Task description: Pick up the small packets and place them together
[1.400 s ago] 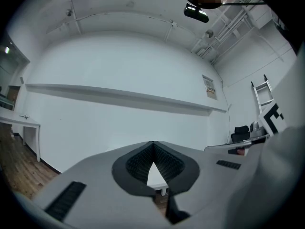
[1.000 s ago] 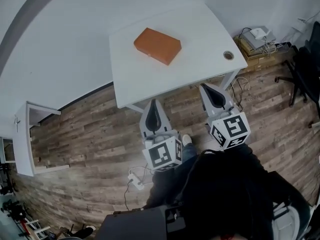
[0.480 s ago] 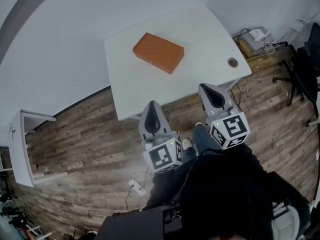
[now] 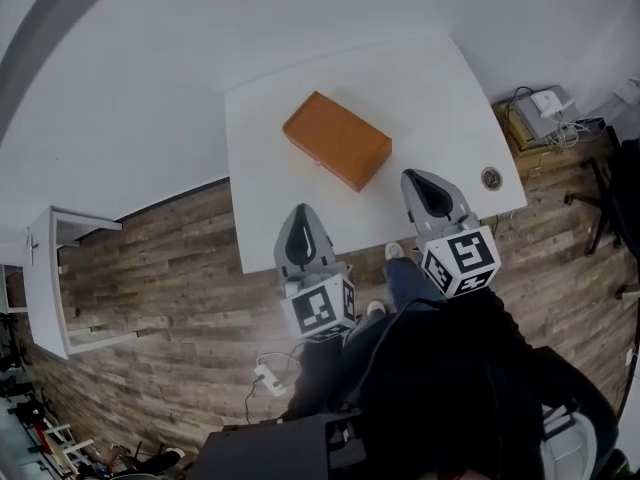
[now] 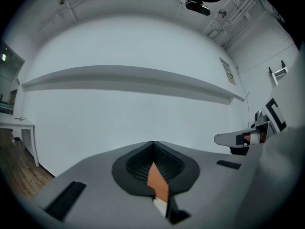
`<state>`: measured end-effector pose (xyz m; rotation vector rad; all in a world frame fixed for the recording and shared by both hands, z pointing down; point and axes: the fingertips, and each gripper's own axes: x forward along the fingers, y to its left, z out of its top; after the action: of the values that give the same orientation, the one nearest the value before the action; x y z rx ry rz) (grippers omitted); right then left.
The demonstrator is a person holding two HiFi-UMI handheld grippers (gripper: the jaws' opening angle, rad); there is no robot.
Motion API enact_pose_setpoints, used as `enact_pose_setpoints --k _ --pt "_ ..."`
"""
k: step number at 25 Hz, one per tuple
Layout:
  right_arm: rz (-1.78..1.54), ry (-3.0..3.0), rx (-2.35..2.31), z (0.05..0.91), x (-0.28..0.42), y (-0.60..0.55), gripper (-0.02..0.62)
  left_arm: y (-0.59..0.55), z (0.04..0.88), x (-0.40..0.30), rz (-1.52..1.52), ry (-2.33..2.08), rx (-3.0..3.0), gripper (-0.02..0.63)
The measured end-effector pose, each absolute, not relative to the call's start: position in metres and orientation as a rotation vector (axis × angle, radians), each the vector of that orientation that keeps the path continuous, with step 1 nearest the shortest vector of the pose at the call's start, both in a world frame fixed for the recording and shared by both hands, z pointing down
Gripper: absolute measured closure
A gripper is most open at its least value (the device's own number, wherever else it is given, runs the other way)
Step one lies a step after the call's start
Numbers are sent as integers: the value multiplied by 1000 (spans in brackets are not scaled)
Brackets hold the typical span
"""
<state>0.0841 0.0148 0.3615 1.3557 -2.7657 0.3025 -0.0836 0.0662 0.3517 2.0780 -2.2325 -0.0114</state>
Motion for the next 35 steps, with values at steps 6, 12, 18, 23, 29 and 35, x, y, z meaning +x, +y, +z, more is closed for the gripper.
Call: enact_pose_setpoints --k 6,12,18,23,29,35 --pt "271 -2791 1250 359 71 -55 600 -4 346 -84 -21 -2267 2041 609" --pt "283 -2791 1171 365 57 -96 600 -37 357 -96 6 -2284 1976 609" --pt "297 -2773 1141 378 51 -113 600 -55 367 -104 22 -2282 1959 609" --pt "298 -2749 1162 378 40 -126 600 -72 359 -120 6 -2246 2019 609" --pt "300 -2728 1210 377 24 -137 600 -87 361 -143 15 -2207 2049 609" --pt "294 -2709 1230 383 14 -139 600 -93 387 -152 49 -2112 2098 609"
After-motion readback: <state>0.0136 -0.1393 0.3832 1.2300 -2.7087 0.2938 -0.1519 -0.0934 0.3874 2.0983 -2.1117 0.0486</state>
